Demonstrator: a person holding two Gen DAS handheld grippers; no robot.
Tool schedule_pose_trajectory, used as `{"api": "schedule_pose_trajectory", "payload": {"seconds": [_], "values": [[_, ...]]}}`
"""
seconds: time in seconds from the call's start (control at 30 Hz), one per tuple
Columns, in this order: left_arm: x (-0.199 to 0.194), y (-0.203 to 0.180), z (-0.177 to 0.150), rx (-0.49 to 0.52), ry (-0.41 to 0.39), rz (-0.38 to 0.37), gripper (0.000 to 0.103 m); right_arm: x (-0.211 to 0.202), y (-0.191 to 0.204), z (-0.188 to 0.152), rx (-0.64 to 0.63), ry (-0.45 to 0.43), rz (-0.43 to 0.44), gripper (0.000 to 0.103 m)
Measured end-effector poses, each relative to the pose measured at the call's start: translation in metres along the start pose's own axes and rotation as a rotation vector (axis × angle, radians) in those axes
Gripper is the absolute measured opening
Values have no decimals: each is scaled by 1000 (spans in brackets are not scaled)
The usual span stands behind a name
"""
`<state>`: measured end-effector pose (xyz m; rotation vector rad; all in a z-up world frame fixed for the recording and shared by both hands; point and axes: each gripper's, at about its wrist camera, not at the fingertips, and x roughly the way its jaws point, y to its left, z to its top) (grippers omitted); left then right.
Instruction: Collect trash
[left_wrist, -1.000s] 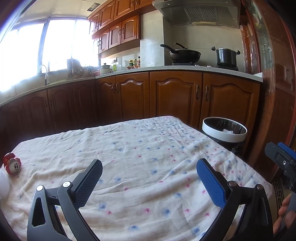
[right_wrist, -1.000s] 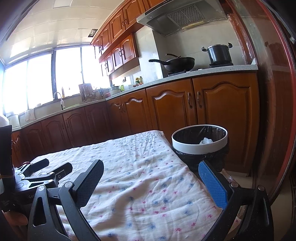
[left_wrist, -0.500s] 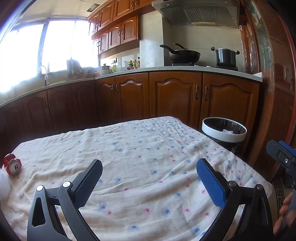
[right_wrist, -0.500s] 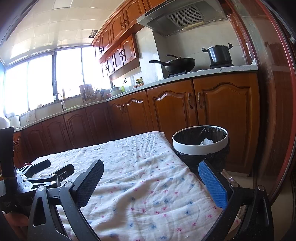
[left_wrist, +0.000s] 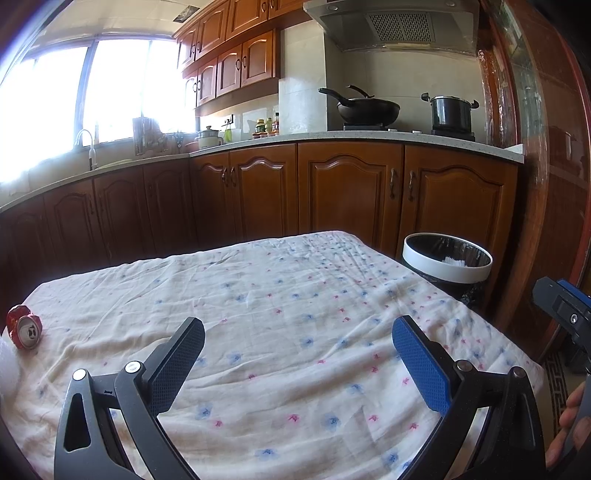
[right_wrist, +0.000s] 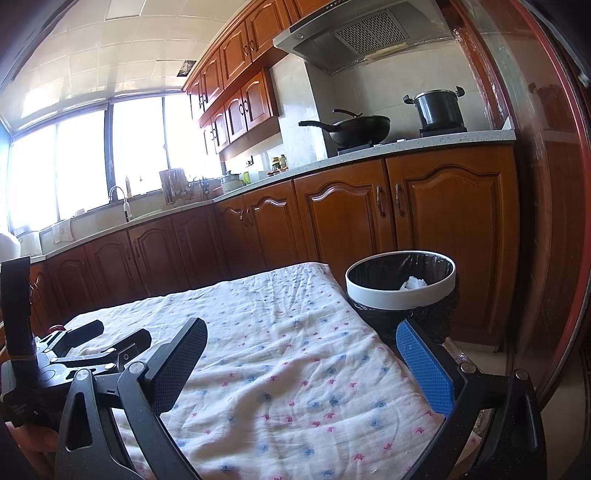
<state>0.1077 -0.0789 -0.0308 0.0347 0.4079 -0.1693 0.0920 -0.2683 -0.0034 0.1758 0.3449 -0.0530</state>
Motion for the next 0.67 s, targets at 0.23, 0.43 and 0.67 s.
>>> {"api": "schedule_pose_trajectory", "payload": {"seconds": [0.23, 0.43, 0.67], "values": [[1, 2, 0, -5, 5, -8, 102, 0, 1, 2, 5, 8, 2, 103], [2, 4, 1, -8, 9, -12, 102, 4, -1, 1, 15, 22, 3, 103], [5, 6, 2, -15, 23, -24, 102, 9, -5, -1, 28, 37, 5, 103]]}}
